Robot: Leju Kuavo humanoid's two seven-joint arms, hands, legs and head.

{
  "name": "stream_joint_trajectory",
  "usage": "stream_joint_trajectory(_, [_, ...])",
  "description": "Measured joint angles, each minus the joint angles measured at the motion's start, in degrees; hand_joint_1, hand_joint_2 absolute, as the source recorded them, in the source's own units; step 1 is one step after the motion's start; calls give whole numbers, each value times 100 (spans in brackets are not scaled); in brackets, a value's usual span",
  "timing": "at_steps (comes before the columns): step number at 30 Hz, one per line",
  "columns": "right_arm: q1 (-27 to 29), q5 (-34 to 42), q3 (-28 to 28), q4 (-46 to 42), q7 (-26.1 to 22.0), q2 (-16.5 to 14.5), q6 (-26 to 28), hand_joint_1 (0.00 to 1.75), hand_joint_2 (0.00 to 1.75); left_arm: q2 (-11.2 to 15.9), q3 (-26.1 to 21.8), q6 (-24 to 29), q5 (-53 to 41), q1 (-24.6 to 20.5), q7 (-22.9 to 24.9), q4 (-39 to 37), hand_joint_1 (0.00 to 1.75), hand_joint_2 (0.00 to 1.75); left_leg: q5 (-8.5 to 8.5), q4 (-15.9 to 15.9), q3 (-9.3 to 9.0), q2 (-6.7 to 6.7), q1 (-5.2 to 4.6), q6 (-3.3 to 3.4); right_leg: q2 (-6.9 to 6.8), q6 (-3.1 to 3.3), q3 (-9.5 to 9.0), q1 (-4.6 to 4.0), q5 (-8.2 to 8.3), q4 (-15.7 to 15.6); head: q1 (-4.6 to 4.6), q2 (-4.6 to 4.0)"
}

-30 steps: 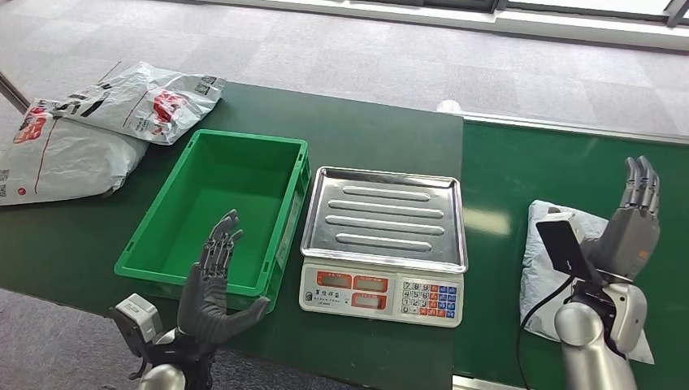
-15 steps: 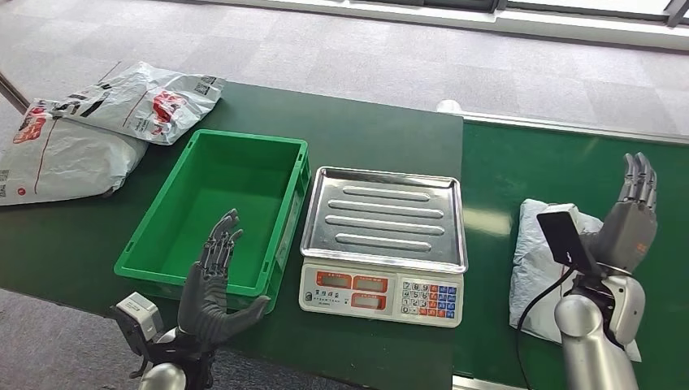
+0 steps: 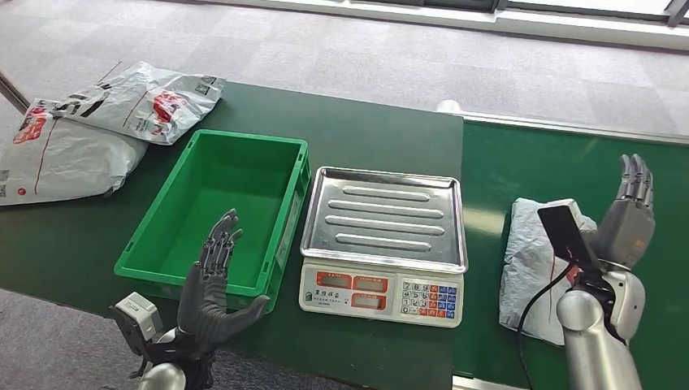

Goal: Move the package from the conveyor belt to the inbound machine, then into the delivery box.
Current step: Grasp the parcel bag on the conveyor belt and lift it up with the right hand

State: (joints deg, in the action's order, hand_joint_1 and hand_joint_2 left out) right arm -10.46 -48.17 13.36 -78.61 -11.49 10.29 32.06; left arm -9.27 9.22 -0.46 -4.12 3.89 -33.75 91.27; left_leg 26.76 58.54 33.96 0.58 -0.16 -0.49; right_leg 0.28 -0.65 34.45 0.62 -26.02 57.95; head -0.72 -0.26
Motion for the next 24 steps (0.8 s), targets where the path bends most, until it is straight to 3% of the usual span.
stream_joint_trajectory(24, [-64, -45, 12, 249, 102, 38, 1, 0, 175, 0, -1, 0, 1, 0, 4, 0, 0, 175, 0, 0, 0, 0, 0, 0, 0, 0, 0, 0, 0, 0, 0, 0])
